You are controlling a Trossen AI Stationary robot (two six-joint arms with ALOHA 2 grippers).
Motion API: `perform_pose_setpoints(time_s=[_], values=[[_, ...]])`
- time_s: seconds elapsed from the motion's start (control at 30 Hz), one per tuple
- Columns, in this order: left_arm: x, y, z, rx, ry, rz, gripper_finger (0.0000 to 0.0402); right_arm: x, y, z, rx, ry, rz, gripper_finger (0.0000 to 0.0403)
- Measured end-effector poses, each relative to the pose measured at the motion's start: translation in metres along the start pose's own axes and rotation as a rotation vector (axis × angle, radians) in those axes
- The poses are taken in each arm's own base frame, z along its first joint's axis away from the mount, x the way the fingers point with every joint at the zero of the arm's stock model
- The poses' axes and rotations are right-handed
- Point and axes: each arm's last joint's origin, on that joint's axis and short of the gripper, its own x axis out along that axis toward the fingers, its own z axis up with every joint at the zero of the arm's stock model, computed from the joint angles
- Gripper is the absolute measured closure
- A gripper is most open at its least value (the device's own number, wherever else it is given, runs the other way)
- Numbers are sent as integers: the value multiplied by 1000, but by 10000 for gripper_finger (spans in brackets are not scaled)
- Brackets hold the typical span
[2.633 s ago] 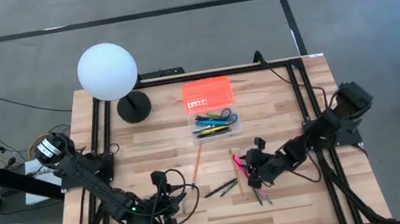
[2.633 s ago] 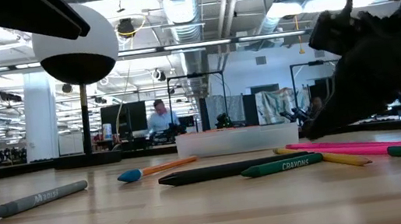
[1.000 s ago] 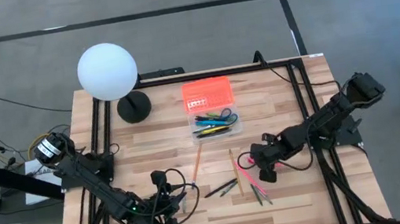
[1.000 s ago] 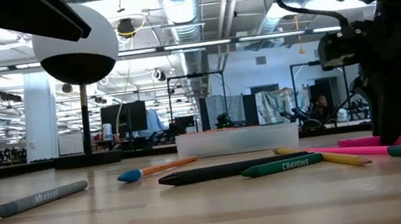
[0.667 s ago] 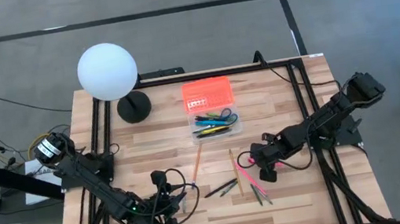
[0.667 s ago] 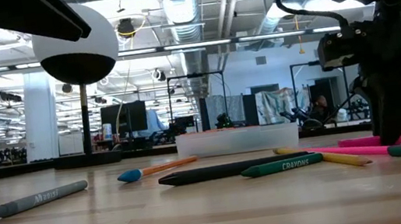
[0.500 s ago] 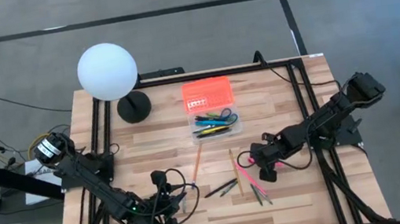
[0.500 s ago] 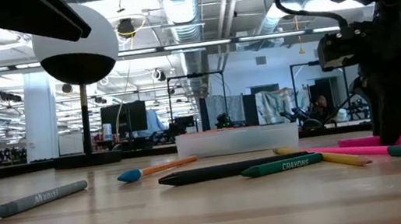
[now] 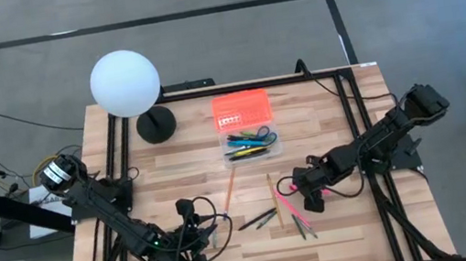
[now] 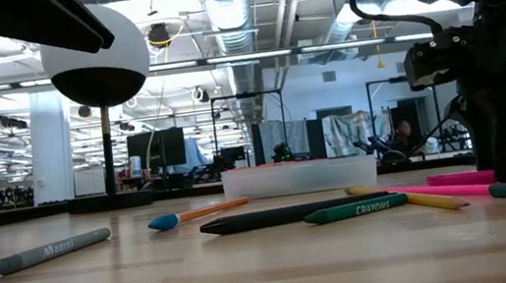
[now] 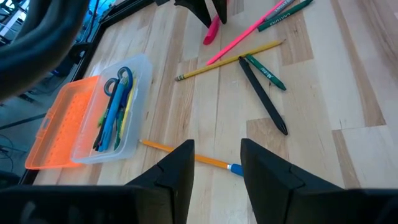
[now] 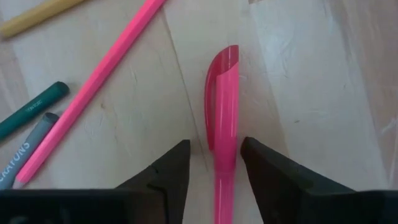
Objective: Pick & place school supplies into a supply box
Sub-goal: Put the pink pen into the orange supply box
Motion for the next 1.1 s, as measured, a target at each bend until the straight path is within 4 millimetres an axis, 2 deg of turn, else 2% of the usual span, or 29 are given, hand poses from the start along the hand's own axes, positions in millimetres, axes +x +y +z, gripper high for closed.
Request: perform_pose_setpoints(time_s=[0.17,0.47,0.63,0.8,1.1], values=[[0,0,0,1,1,0,276,0,0,0,3,5,-4,268],[0,0,0,-1,1,0,276,0,-1,-1,2,12,-14,343],[0,0,0,-6,1,0,276,0,-1,-1,-8,13,-15,363],[0,0,0,-7,2,-1,276,-1,-1,-1,17,13,-14,361],[0,-1,-1,-16,11,-21,276,-1,-1,-1,50,20,-8,319]])
